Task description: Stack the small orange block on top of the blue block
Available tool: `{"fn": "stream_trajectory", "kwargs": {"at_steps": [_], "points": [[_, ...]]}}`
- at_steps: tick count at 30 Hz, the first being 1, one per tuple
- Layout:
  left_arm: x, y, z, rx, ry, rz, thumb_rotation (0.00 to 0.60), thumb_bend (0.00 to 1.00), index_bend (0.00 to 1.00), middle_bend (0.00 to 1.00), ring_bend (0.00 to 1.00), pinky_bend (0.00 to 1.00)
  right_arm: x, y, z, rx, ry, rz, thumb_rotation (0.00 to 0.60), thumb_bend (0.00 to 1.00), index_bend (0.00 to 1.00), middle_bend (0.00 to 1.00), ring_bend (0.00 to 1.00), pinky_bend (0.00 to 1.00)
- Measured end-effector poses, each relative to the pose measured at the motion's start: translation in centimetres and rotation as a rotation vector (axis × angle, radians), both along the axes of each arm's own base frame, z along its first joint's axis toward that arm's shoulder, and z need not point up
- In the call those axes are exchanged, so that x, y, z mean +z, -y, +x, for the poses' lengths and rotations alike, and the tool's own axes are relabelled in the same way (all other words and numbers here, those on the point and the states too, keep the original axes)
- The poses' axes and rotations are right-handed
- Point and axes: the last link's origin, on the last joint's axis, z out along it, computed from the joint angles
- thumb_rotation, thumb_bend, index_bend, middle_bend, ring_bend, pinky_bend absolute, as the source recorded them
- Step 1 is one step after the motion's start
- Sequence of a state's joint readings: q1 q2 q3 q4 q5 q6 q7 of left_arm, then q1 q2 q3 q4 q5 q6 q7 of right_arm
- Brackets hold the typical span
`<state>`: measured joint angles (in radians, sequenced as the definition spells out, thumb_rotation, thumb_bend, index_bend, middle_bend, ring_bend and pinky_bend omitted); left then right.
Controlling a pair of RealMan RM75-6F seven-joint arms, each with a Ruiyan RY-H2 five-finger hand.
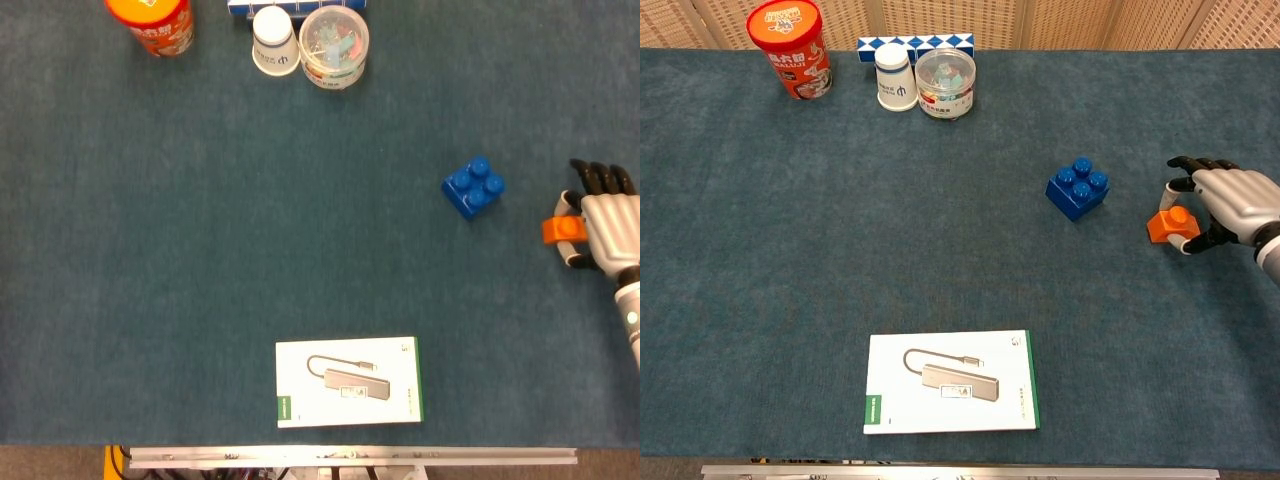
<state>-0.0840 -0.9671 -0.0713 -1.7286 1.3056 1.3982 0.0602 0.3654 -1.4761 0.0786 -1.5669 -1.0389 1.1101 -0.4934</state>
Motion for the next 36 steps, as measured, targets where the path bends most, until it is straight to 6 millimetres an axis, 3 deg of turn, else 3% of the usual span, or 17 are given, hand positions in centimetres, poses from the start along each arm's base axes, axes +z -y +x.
{"fn": "stream_trajectory", "kwargs": {"at_steps": [14, 23, 36], "points": [[0.3, -0.1, -0.5, 0.026, -0.014, 0.016, 0.600, 0.12, 0.47, 0.46, 0.34, 0.51, 4.4, 0.0, 3.8, 0.136, 0.018, -0.016, 0.600, 0.32, 0.54, 0.09, 0.00, 0.06], [-0.2, -0.6, -1.5, 0.061, -0.035, -0.001, 0.600, 0.12, 0.47, 0.46, 0.34, 0.51, 6.8, 2.9, 7.0, 0.242, -0.037, 0.015, 0.600, 0.32, 0.54, 0.09, 0.00, 0.06], [-1.1, -1.6, -2.6, 0.057, -0.017, -0.020, 0.600, 0.12, 0.48, 0.46, 0.34, 0.51, 6.4, 7.6, 10.3, 0.339, -0.149, 0.122, 0.600, 0.32, 0.54, 0.09, 0.00, 0.06]]}}
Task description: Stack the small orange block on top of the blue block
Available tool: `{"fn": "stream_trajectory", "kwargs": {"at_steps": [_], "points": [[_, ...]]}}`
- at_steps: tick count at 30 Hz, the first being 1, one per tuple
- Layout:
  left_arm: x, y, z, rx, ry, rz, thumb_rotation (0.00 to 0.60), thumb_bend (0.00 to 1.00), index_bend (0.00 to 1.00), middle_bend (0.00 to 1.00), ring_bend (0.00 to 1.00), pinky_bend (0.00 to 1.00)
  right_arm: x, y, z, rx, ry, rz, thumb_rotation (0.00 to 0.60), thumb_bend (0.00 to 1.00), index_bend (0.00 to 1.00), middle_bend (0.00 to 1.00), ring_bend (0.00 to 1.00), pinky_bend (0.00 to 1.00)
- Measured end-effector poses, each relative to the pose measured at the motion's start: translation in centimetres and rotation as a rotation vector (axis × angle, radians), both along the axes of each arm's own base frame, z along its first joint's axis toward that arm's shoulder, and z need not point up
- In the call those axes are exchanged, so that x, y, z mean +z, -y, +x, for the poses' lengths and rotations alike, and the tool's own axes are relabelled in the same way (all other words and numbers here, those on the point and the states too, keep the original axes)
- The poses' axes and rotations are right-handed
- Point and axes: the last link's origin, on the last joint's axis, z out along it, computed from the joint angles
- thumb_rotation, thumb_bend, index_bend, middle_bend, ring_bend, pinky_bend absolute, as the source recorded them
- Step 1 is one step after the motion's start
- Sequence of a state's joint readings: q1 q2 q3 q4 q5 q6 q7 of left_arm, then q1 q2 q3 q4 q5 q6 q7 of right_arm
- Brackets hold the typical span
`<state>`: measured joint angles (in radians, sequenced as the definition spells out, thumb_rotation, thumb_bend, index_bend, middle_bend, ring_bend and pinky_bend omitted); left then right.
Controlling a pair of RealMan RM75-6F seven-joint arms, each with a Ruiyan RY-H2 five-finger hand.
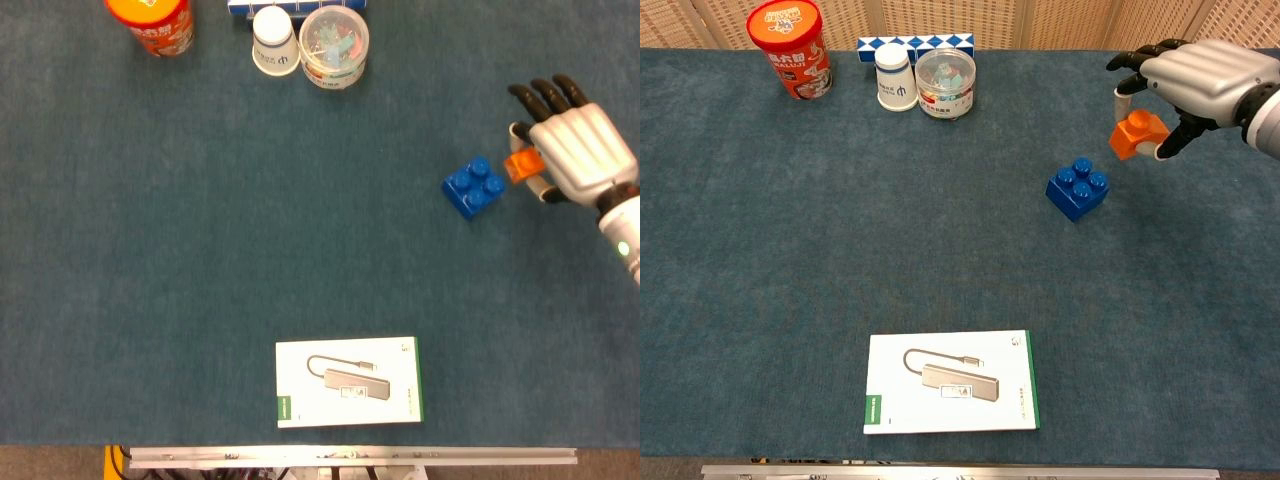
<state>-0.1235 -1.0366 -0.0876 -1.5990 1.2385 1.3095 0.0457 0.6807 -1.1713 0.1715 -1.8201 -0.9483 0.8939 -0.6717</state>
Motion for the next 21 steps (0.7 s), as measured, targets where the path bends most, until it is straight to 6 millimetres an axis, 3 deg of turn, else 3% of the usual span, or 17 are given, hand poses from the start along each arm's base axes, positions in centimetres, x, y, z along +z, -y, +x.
{"fn": "stream_trajectory", "kwargs": {"at_steps": [11, 21], "points": [[0.0, -0.6, -1.0, 0.020, 0.015, 0.011, 0.600, 0.12, 0.48, 0.46, 0.34, 0.51, -1.5, 3.7, 0.2, 0.052, -0.075, 0.057, 0.600, 0.33, 0.54, 0.09, 0.00, 0.06], [-0.4, -0.8, -1.7, 0.050, 0.013, 0.001, 0.600, 0.12, 0.48, 0.46, 0.34, 0.51, -2.5, 4.1, 0.2, 0.139, -0.024, 0.093, 0.600, 0.33, 0.54, 0.10, 0.00, 0.06]]}}
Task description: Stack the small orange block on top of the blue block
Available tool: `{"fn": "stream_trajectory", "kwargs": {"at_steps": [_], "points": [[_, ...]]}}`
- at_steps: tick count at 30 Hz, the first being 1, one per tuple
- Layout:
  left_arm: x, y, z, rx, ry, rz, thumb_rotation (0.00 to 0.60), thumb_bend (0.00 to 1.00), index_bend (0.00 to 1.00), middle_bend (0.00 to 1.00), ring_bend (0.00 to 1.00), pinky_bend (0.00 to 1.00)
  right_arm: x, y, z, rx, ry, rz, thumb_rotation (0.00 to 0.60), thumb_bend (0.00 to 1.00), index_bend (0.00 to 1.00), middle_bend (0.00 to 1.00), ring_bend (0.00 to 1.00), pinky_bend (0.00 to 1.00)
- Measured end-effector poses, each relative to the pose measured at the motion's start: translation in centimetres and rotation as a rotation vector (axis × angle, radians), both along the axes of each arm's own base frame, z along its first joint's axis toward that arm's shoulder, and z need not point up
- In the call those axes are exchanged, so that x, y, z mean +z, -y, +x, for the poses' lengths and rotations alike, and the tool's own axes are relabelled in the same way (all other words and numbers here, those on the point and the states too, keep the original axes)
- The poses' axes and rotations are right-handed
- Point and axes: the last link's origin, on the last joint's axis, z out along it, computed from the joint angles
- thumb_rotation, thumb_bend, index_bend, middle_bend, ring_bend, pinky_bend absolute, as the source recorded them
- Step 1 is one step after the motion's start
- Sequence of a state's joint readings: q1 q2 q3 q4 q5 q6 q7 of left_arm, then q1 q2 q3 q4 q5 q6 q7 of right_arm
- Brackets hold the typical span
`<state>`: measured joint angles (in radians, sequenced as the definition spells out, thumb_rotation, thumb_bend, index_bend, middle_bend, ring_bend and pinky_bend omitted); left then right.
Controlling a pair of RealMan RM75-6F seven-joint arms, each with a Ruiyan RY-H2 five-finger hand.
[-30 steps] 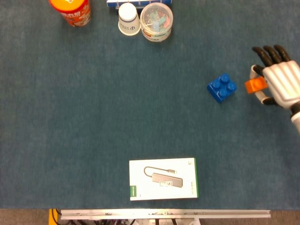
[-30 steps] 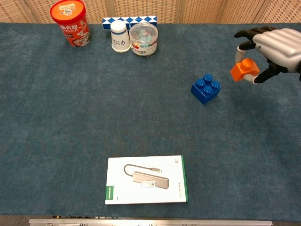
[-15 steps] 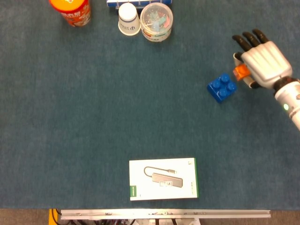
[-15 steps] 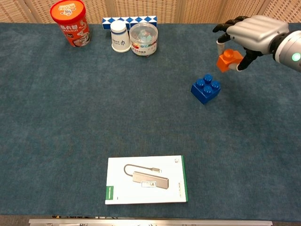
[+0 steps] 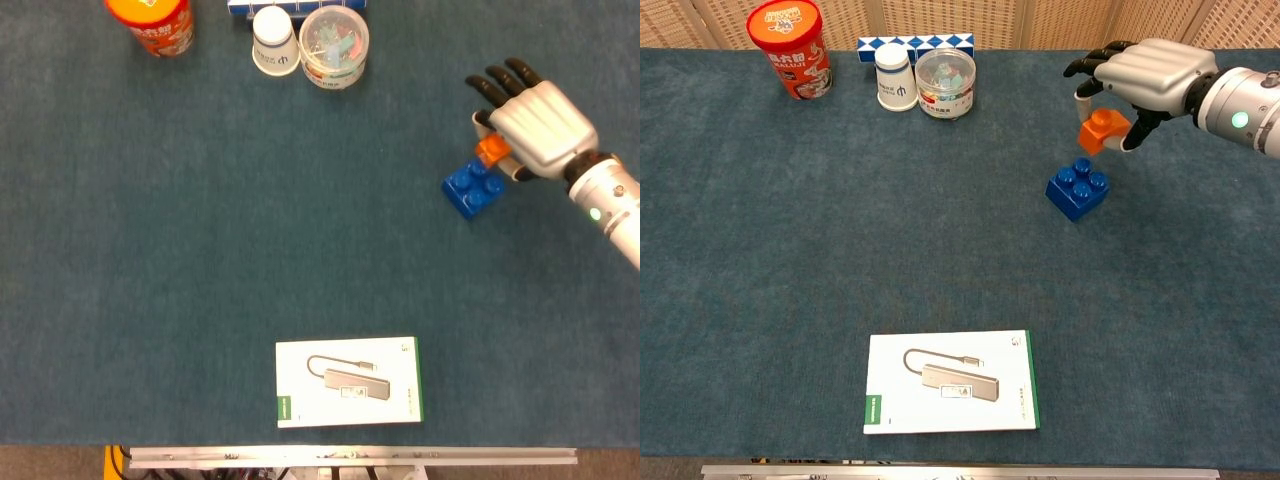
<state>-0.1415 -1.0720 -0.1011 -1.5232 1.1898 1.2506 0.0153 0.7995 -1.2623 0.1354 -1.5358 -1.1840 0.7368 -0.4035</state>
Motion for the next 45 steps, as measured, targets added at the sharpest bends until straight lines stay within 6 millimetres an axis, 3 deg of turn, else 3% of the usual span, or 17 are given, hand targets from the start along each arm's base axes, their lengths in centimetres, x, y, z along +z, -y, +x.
{"fn": "stream_trajectory", "kwargs": {"at_steps": [13, 23, 45], "points": [[0.1, -0.1, -0.4, 0.019, 0.015, 0.003, 0.600, 0.12, 0.48, 0.46, 0.34, 0.51, -1.9, 0.1, -1.6, 0.027, 0.071, 0.064, 0.600, 0.32, 0.54, 0.10, 0.00, 0.06], [0.3, -0.1, -0.5, 0.024, 0.022, 0.008, 0.600, 0.12, 0.48, 0.46, 0.34, 0.51, -3.3, 0.3, -1.3, 0.048, 0.114, 0.098, 0.600, 0.32, 0.54, 0.11, 0.00, 0.06], [0.4, 0.0, -0.3, 0.021, 0.028, 0.010, 0.600, 0.12, 0.48, 0.46, 0.34, 0.51, -3.5, 0.4, -1.7, 0.021, 0.101, 0.106, 0.600, 0.32, 0.54, 0.11, 0.00, 0.06]]}}
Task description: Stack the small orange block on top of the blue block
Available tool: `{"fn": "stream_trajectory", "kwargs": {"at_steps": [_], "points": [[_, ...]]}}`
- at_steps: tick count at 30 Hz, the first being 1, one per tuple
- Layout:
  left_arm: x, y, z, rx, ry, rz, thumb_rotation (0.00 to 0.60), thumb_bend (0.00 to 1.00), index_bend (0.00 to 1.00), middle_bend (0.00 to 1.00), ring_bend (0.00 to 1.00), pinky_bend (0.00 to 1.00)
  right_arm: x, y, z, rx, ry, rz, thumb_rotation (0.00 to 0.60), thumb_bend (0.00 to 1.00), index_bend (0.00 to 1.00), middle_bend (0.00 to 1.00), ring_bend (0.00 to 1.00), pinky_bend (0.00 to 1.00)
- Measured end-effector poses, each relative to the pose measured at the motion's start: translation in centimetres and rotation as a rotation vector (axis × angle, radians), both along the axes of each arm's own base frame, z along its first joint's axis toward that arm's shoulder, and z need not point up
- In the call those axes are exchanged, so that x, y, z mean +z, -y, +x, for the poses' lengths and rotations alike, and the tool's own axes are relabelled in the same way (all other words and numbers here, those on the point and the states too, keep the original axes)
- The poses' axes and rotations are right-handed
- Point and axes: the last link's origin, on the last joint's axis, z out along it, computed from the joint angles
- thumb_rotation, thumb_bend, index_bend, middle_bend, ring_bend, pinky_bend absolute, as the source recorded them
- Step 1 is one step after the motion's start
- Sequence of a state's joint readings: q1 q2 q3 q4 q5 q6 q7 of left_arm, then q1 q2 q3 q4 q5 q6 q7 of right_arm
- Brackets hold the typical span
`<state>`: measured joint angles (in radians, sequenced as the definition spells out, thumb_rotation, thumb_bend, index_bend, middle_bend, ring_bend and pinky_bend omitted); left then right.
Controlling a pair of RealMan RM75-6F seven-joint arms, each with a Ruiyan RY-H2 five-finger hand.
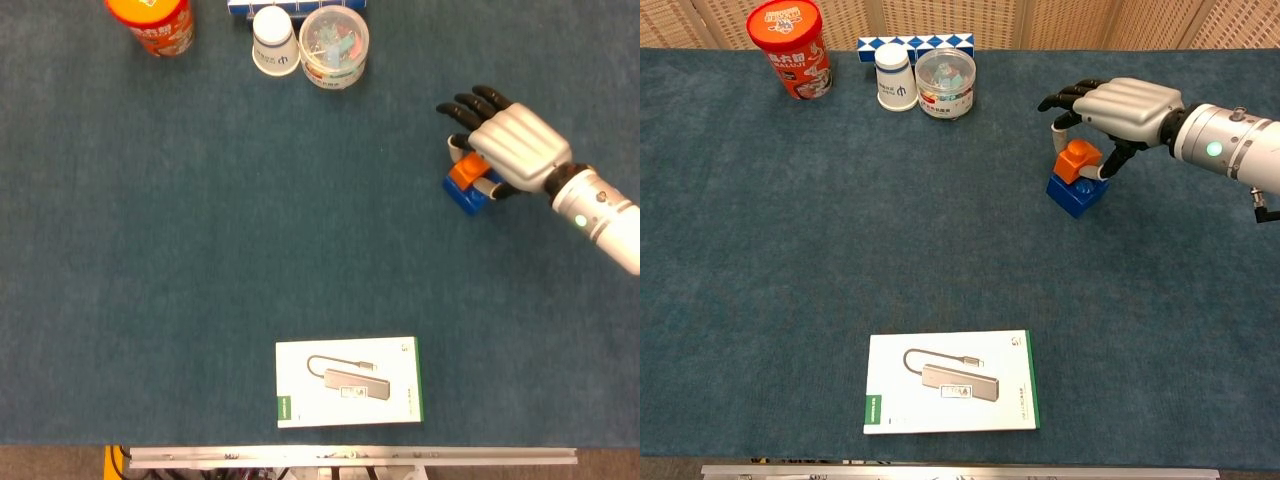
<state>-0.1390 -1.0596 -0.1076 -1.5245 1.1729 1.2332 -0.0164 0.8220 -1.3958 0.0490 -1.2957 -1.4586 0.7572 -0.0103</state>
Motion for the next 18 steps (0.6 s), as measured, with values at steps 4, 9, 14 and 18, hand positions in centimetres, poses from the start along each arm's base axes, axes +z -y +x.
{"fn": "stream_trajectory", "kwargs": {"at_steps": [4, 9, 14, 18], "points": [[0.02, -0.01, -0.06, 0.003, -0.001, 0.001, 0.600, 0.12, 0.48, 0.46, 0.34, 0.51, -0.15, 0.28, 0.05, -0.003, -0.004, 0.003, 0.600, 0.32, 0.54, 0.11, 0.00, 0.06], [0.03, -0.03, -0.14, 0.007, -0.001, 0.003, 0.600, 0.12, 0.48, 0.46, 0.34, 0.51, -0.27, 0.53, -0.02, -0.010, -0.006, 0.010, 0.600, 0.32, 0.54, 0.11, 0.00, 0.06], [0.00, -0.06, -0.21, 0.010, -0.001, 0.001, 0.600, 0.12, 0.48, 0.46, 0.34, 0.51, -0.47, 0.54, -0.42, -0.021, -0.016, 0.021, 0.600, 0.32, 0.54, 0.11, 0.00, 0.06], [-0.01, -0.05, -0.19, 0.009, -0.002, 0.002, 0.600, 0.12, 0.48, 0.46, 0.34, 0.51, -0.65, 0.49, -0.77, -0.029, -0.026, 0.028, 0.600, 0.32, 0.54, 0.11, 0.00, 0.06]]}}
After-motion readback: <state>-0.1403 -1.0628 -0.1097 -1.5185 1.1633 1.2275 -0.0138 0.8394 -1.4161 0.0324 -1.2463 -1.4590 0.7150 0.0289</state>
